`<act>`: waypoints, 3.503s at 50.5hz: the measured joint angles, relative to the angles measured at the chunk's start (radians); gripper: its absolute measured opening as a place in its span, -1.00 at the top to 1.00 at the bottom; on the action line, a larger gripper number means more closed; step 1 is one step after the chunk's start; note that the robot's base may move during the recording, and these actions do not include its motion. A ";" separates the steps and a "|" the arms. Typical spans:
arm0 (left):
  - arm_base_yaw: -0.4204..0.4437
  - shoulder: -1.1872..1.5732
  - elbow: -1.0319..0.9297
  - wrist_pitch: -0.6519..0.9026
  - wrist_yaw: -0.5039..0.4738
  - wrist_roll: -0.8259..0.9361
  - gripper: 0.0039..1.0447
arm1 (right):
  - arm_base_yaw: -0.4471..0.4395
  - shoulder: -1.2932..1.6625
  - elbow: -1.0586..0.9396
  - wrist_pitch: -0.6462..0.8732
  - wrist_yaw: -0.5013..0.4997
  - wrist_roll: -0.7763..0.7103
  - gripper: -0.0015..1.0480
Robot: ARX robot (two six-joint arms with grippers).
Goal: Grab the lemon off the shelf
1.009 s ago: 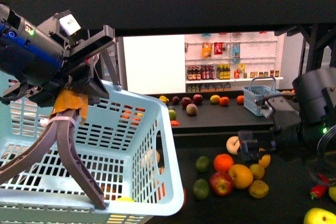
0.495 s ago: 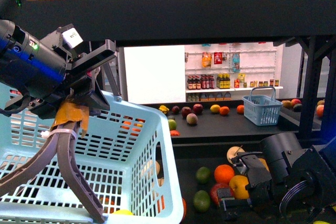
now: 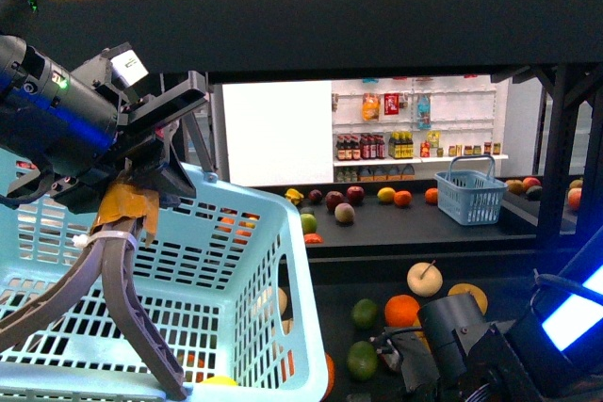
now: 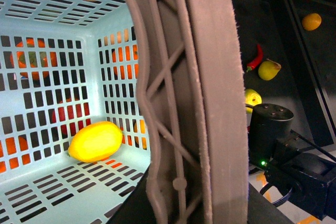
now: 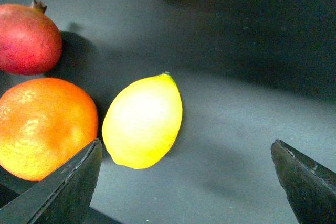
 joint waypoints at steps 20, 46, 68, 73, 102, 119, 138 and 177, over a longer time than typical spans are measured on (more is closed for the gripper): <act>0.000 0.000 0.000 0.000 0.000 0.000 0.69 | 0.095 0.101 0.071 -0.007 0.019 -0.039 -0.85; 0.000 0.000 0.000 0.000 0.000 0.000 0.69 | 0.137 0.240 0.231 -0.078 0.101 -0.108 -0.85; 0.000 0.000 0.000 0.000 0.000 0.000 0.69 | 0.159 0.341 0.367 -0.120 0.181 -0.171 -0.41; 0.000 0.000 0.000 0.000 0.000 0.000 0.69 | 0.158 0.341 0.367 -0.119 0.186 -0.171 -0.40; 0.000 0.000 0.000 0.000 0.000 0.000 0.69 | 0.084 0.161 0.211 -0.048 0.173 -0.140 -0.39; 0.000 0.000 0.000 0.000 0.000 0.000 0.69 | 0.034 0.045 0.101 -0.015 0.158 -0.120 -0.39; 0.000 0.000 0.000 0.000 0.000 0.000 0.69 | -0.048 -0.111 0.035 -0.005 0.157 -0.114 -0.39; 0.000 0.000 0.000 0.000 0.000 0.000 0.69 | 0.048 -0.669 0.023 -0.171 -0.061 -0.038 -0.39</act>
